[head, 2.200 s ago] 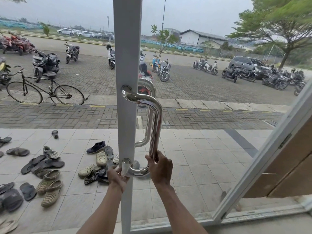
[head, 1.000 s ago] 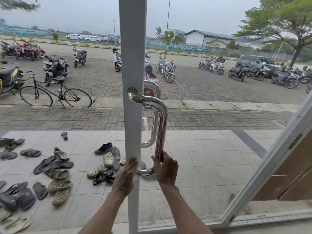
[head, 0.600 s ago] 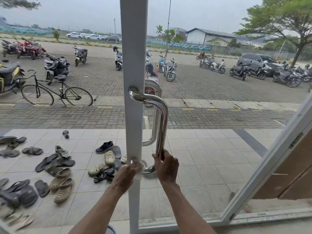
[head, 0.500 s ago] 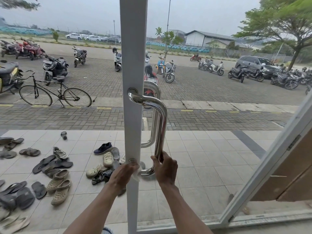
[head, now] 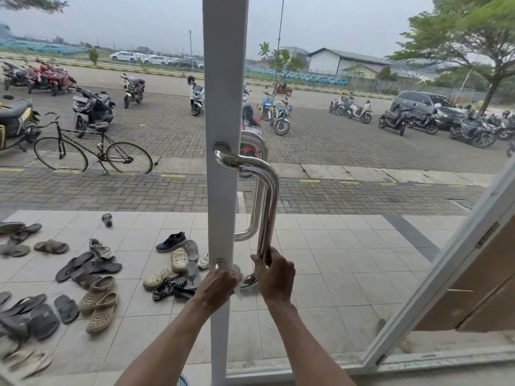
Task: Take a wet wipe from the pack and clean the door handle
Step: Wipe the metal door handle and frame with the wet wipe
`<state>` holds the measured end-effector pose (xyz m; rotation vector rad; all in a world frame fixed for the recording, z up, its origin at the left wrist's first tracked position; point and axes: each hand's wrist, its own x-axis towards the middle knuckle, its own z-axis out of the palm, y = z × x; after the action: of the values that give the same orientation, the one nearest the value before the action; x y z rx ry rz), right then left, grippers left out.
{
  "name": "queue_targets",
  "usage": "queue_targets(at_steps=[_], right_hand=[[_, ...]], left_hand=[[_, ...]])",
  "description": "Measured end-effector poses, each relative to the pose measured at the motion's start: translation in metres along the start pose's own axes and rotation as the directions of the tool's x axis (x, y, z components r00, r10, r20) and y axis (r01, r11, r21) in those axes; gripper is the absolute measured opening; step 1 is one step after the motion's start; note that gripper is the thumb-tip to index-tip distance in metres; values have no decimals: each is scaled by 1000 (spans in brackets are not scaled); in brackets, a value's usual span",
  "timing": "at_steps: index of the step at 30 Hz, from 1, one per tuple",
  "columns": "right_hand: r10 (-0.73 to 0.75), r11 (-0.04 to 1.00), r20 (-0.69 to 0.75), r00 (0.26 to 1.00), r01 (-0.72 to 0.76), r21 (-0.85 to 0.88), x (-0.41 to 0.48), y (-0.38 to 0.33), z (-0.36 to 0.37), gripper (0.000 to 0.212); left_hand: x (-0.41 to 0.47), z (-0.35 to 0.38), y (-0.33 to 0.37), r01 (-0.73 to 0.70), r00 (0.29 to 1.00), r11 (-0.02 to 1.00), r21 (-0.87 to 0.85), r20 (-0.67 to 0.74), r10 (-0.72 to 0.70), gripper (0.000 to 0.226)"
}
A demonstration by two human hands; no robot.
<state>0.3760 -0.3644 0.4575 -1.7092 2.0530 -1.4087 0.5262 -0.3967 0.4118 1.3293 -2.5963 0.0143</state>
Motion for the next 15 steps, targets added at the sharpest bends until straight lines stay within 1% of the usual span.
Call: queue_targets(at_steps=[2,6,8,10,12,15], right_hand=[[4,1000,8,1000,-4,4,0,0,-1,23],[5,1000,16,1000,-5,5,0,0,-1,22],[6,1000,17,1000,-6,6,1,0,-1,21],[-1,1000,16,1000,1,6,1,0,0,22],[-6,1000,10,1000,6,10,2,2,0,22],[-5,1000,0,1000,5,13,1,3,1,22]], left_hand=[[1,-3,-7,-6,1000,999,39,-4,6,8],[4,-8,-21,9,1000,971,237,-16,-5,16],[8,-8,-18,17,1000,962,272,2,-19,17],[8,-4,-11,59,997,965,254,37,-71,17],[7,-2,-2,123,990,974,190,43,-133,17],[6,-2,7,96,993,982,162,59,-107,20]])
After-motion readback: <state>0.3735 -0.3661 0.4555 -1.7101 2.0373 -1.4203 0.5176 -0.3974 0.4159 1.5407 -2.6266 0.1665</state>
